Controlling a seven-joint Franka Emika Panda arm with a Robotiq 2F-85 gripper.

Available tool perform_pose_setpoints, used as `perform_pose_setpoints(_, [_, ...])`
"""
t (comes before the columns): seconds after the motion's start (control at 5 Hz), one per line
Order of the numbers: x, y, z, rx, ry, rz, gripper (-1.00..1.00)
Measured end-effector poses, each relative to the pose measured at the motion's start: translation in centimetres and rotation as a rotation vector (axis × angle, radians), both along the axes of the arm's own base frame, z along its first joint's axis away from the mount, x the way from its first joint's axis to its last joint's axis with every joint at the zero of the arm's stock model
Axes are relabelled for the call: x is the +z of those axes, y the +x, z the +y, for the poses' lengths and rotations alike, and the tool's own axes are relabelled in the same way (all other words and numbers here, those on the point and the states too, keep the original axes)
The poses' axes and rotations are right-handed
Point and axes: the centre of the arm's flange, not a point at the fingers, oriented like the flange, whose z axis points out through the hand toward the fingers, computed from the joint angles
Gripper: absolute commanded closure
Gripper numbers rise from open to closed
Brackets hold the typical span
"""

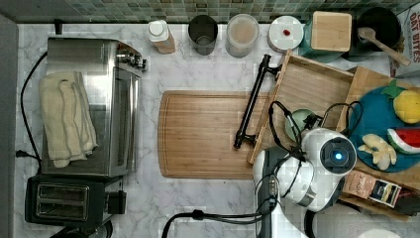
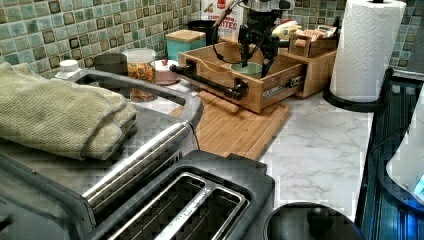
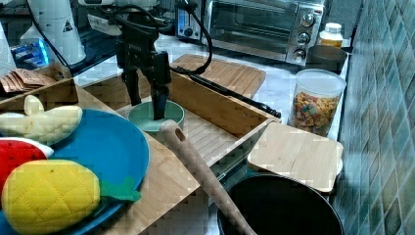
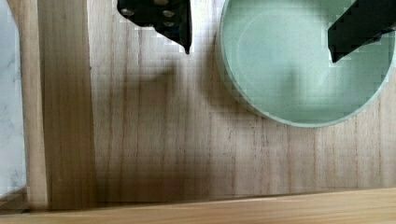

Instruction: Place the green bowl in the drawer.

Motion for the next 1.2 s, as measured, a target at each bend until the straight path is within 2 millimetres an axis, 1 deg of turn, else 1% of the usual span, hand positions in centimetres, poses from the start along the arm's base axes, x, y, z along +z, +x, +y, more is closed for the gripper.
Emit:
perform_pose_setpoints(0.6, [0.08, -0.06, -0.19, -0.007, 0.003, 0.001, -1.00])
perform_pose_setpoints(1.2, [-0.44, -0.50, -0.02, -0.008, 0.018, 0.036, -1.00])
